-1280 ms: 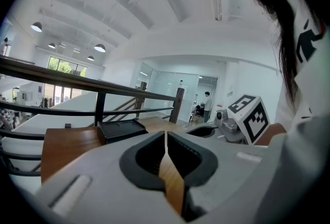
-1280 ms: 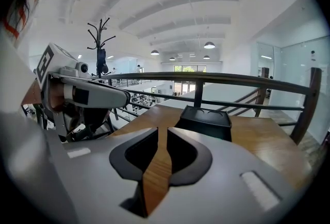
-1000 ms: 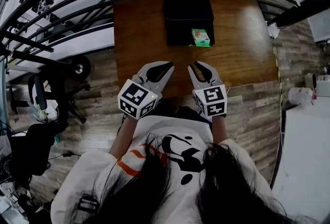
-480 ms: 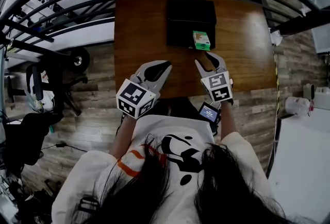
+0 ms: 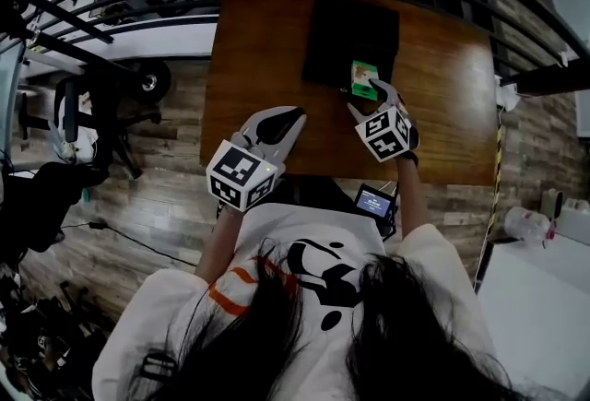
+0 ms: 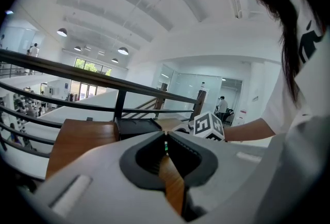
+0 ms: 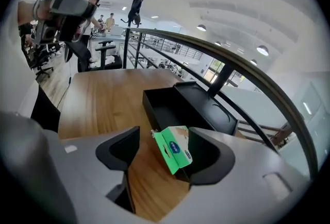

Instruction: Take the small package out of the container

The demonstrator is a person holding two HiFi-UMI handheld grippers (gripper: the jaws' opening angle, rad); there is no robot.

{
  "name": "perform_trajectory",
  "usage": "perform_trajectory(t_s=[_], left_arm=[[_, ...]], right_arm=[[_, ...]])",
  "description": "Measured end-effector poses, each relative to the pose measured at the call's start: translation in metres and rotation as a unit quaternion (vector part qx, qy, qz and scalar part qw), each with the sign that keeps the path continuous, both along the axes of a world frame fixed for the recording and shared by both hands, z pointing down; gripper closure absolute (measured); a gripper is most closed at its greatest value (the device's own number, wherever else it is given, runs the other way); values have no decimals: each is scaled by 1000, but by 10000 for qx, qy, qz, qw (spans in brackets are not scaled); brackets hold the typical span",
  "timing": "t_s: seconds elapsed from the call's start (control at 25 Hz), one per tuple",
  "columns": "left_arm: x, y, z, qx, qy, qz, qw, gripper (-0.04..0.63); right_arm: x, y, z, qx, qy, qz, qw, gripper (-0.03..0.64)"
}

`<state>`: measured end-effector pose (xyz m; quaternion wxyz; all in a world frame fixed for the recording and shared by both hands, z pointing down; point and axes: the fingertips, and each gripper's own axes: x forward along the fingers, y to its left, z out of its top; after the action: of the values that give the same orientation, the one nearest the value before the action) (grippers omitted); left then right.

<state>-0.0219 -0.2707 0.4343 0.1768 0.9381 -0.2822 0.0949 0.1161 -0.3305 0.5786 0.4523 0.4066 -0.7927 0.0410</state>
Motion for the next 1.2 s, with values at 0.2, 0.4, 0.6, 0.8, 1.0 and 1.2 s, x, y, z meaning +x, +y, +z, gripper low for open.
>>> perform_trajectory(t_s=[0.2, 0.4, 0.6, 0.8, 1.0, 1.2], left_arm=[[2, 4, 4, -42, -115, -292, 9995, 595], [8, 8, 4, -59, -203, -489, 9986, 595], [14, 15, 3, -85, -289, -611, 9977, 595], [14, 19, 7, -113, -366, -788, 9962, 595], [23, 19, 7, -115, -389, -903, 9951, 595], [33, 22, 9, -105, -384, -984, 9944, 595]], right_arm=[[4, -13, 26, -302, 241, -262, 9989, 255], [8, -27, 42, -372, 376, -395, 9978, 254], [12, -30, 58, -456, 558, -486, 9962, 255], [15, -36, 53, -192, 674, -557, 9960, 363], [15, -29, 42, -118, 446, -699, 9965, 397], [18, -23, 23, 74, 192, -586, 9981, 456]])
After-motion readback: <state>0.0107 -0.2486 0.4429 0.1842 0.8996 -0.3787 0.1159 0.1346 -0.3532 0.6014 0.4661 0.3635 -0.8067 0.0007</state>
